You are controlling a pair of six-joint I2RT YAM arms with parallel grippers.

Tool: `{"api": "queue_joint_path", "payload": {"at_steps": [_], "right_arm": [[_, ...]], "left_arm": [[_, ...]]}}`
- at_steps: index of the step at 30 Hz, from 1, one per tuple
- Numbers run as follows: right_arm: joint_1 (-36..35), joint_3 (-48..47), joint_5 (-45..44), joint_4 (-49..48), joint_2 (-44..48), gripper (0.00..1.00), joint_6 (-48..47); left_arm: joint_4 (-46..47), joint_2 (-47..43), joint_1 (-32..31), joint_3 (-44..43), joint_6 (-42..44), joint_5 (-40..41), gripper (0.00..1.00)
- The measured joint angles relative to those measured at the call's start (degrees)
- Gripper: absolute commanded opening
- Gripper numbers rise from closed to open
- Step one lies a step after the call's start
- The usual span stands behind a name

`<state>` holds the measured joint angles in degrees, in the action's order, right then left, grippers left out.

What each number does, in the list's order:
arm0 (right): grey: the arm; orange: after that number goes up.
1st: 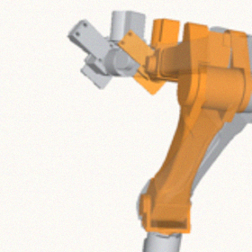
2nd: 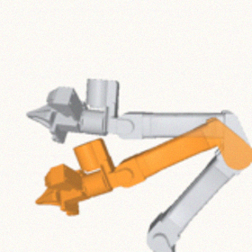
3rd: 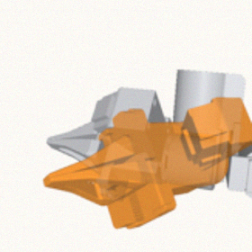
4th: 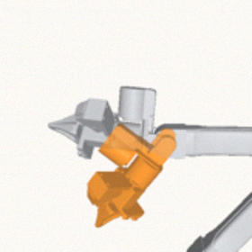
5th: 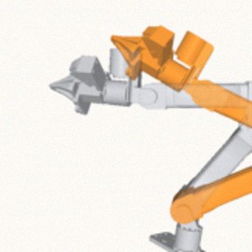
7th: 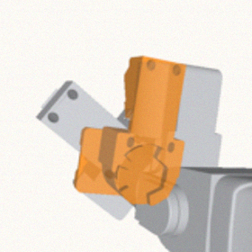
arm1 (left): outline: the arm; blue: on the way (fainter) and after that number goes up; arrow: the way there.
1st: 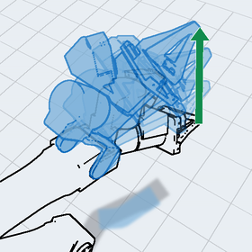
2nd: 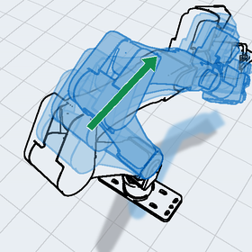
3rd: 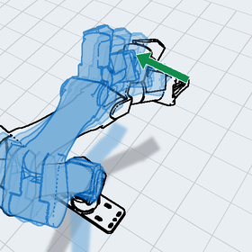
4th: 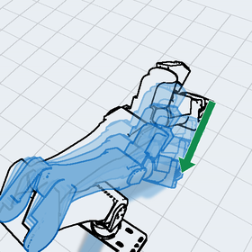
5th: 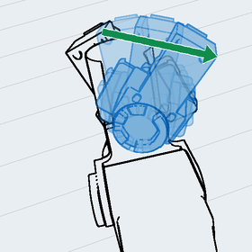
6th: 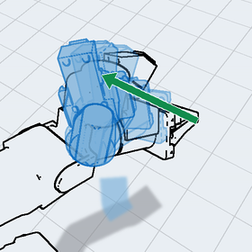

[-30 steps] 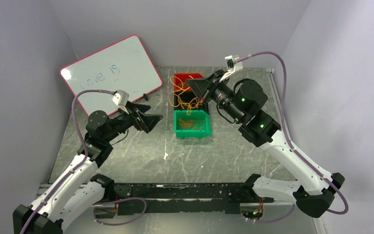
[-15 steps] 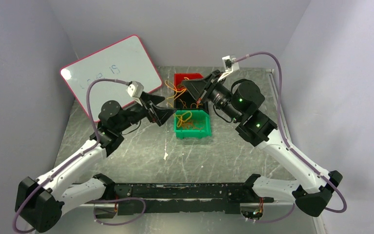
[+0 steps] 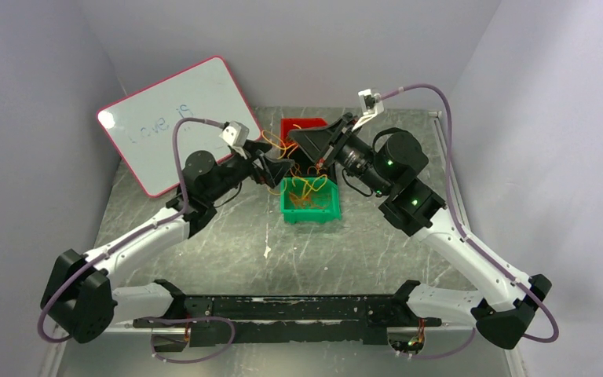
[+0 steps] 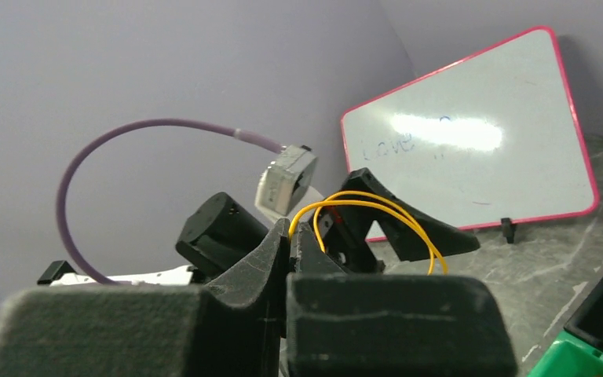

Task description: Untangle the cables

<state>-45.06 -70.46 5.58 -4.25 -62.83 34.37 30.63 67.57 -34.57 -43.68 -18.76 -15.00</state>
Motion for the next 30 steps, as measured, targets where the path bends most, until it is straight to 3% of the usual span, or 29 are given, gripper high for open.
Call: {"api": "queue_joint_path", "payload": {"at_steps": [3, 12, 30], "right_arm": [[0.0, 0.6, 0.7, -0.9, 0.0, 0.0, 0.9], [0.0, 1.7, 2.4, -2.9, -0.3, 0.0, 3.2], [0.0, 1.7, 7.9, -10.4, -1.2, 0.0, 9.4]], "left_arm": [[1.1, 2.2, 0.0, -0.7, 0.2, 0.9, 0.96], [5.4, 6.2, -0.1, -1.9, -2.1, 0.2, 0.66], [9.3, 14.1, -0.3, 3.1, -6.4, -2.1, 0.51]]}}
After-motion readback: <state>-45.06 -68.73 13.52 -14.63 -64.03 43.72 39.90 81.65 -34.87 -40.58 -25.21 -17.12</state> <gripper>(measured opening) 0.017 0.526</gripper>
